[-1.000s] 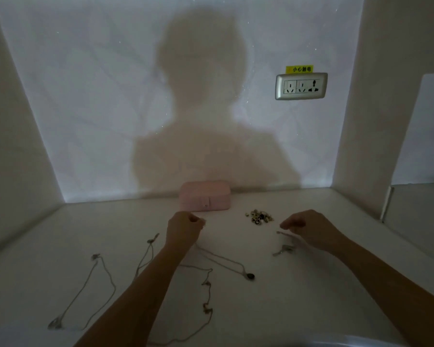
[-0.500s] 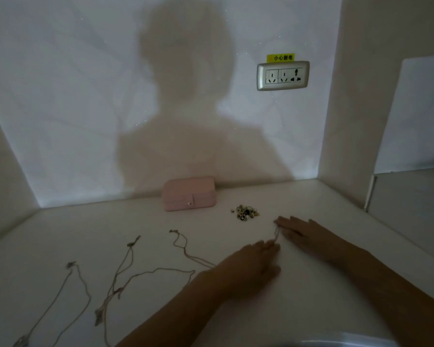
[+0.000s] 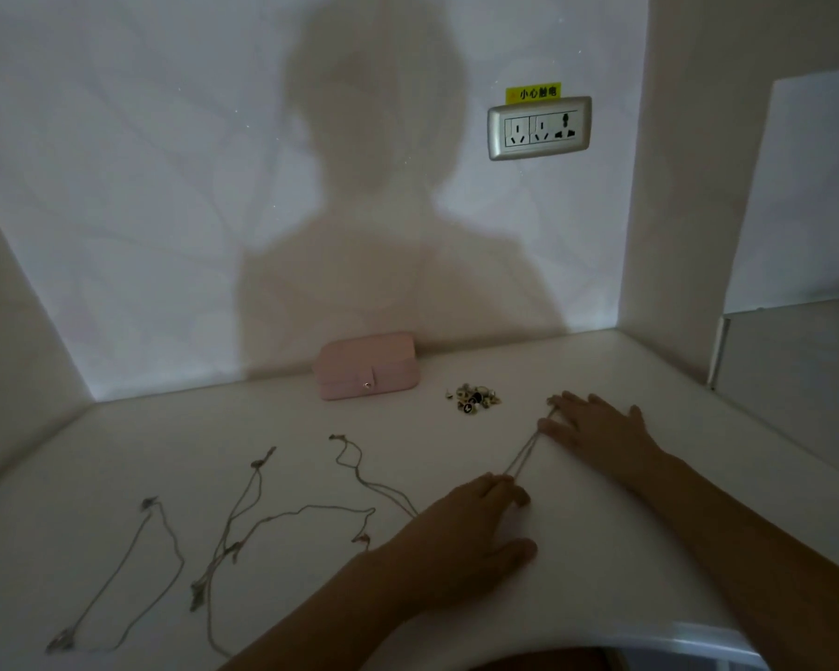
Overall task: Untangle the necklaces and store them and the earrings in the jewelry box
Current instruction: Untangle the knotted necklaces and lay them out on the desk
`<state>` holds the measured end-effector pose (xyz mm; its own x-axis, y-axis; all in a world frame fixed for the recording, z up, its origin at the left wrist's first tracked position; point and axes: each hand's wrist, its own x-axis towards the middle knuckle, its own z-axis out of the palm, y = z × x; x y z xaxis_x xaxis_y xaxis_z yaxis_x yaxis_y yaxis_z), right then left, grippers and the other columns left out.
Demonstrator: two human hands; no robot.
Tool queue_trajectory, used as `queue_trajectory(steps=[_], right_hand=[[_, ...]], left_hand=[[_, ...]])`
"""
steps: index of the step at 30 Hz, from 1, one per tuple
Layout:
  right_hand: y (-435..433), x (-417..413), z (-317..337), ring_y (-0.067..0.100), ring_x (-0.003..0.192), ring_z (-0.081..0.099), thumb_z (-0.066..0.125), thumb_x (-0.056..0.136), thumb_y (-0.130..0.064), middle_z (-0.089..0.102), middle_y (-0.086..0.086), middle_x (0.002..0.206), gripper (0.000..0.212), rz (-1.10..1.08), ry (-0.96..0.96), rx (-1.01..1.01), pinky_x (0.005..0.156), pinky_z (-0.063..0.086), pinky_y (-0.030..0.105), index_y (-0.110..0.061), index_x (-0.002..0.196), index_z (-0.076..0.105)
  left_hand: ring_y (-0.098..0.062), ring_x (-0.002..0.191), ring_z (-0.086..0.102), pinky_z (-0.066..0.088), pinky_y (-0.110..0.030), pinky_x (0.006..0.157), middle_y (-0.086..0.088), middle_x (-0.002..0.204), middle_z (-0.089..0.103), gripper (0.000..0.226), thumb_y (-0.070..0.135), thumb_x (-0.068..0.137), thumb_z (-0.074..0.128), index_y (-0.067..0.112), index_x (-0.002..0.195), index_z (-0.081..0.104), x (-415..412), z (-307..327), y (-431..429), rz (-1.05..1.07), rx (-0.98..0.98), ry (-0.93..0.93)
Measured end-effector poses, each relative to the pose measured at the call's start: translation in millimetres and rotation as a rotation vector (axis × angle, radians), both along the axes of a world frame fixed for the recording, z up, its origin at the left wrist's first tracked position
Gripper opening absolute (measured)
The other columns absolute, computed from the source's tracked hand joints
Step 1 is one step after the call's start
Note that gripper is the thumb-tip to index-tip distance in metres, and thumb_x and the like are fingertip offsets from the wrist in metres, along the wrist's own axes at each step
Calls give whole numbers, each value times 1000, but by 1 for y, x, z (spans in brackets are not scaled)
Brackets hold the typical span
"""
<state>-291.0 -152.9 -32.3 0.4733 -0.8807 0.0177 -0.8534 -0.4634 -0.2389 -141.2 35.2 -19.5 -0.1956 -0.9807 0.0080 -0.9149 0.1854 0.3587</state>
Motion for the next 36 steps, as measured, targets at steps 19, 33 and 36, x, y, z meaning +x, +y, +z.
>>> queue_trajectory(steps=[19, 33, 36], right_hand=[[-8, -16, 4, 26, 140, 21, 20, 100, -45, 21, -7, 155, 47, -143, 23, -20, 109, 13, 60, -30, 145, 27], [-19, 61, 37, 22, 144, 19, 44, 94, -51, 10, 7, 159, 74, 189, -109, 167, 113, 19, 32, -20, 151, 9], [-27, 80, 27, 23, 143, 22, 39, 96, -49, 17, 9, 157, 68, 218, -92, 192, 112, 20, 31, -18, 151, 14]], left_hand=[[-11, 131, 32, 24, -29, 110, 8, 143, 36, 45, 51, 88, 54, 35, 128, 43, -5, 12, -15, -26, 5, 9], [-24, 126, 40, 33, -28, 104, -9, 142, 37, 71, 28, 77, 74, 16, 137, 38, 152, 31, -101, 494, -242, -56], [-25, 131, 37, 32, -34, 107, -10, 145, 34, 91, 32, 66, 82, 15, 141, 33, 187, 39, -114, 542, -237, -165]])
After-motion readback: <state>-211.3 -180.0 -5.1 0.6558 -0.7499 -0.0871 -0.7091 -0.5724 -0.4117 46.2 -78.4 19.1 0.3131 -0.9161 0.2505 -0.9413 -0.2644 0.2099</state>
